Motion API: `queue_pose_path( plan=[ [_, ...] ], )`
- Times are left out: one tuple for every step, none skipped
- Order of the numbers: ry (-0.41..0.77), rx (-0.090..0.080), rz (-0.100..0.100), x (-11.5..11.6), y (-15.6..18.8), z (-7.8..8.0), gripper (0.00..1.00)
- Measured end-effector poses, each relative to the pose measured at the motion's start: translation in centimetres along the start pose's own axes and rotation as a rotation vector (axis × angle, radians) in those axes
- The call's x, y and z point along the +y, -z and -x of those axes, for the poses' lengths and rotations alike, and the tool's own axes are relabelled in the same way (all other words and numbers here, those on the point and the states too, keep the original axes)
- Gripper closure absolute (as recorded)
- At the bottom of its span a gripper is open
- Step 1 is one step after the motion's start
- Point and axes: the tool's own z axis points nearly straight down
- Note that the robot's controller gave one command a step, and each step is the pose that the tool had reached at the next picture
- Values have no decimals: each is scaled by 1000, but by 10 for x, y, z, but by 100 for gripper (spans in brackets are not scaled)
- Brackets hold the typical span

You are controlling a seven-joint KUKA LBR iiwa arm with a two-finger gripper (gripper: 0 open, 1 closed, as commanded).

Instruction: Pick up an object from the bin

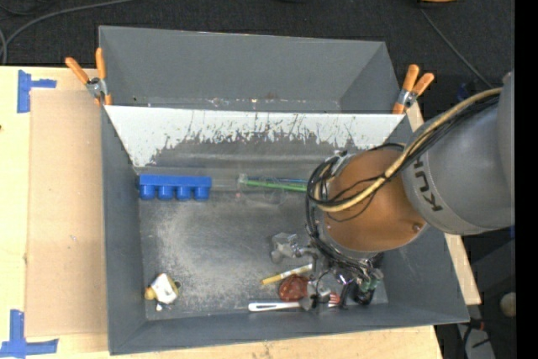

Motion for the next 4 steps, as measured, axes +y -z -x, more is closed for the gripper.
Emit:
queue_pose_path(
  plan=[
    [73, 8, 4, 5, 1, 8, 100],
    [72, 8, 4, 5, 1, 8, 100],
    [70, 14, 7, 7, 26, 7, 100],
    [70, 11, 6, 6, 62, 8, 100]
  ],
)
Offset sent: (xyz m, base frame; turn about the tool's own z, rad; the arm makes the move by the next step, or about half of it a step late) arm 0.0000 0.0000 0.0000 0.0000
